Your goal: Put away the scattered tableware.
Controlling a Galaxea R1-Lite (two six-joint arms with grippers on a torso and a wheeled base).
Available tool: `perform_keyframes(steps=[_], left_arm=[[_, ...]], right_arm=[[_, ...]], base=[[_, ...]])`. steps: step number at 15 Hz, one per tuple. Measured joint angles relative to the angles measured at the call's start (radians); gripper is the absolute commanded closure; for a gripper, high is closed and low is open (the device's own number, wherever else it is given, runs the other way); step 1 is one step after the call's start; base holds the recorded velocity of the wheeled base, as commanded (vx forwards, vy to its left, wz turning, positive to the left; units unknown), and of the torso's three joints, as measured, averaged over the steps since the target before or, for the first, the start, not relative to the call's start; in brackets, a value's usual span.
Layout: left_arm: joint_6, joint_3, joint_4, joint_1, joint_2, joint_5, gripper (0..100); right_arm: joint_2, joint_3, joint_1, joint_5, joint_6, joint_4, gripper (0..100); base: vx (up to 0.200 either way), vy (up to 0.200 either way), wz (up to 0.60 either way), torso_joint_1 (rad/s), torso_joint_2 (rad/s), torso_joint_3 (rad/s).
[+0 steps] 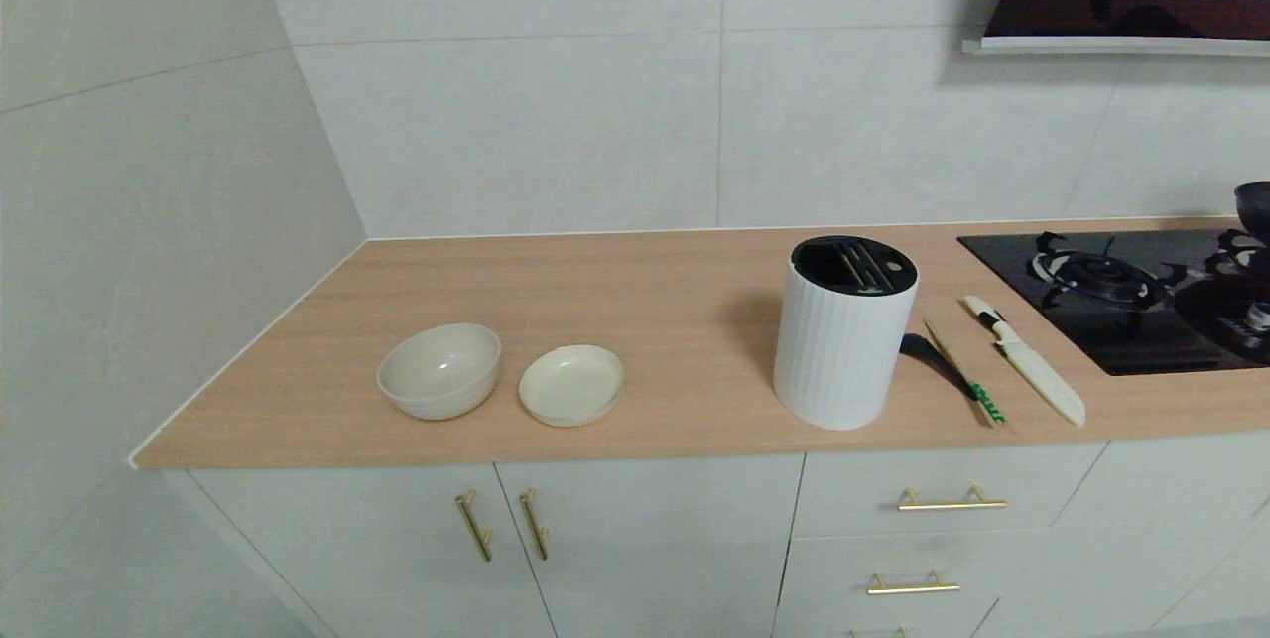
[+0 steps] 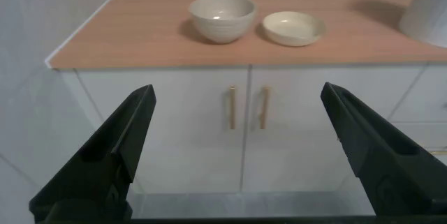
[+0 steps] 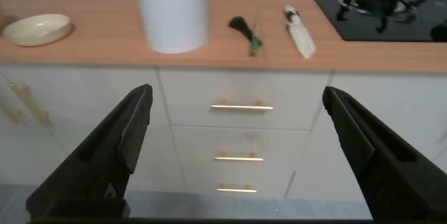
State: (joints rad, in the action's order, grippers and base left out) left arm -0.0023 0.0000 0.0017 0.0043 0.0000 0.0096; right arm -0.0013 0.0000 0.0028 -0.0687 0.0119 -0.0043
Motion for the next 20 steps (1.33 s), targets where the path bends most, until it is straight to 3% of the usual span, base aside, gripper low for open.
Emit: perform_keyframes(steps=[16,20], left_arm=[[0.001,0.0,0.0,0.0,0.0,0.0,0],[0.001,0.0,0.0,-0.001,0.0,0.0,0]], right_arm=[[0.0,0.0,0.0,0.0,0.0,0.0,0],[0.0,0.0,0.0,0.001,0.0,0.0,0]], base=[[0.0,0.2,0.0,0.002,0.0,0.002],[0.0,0.0,0.0,0.0,0.0,0.0]])
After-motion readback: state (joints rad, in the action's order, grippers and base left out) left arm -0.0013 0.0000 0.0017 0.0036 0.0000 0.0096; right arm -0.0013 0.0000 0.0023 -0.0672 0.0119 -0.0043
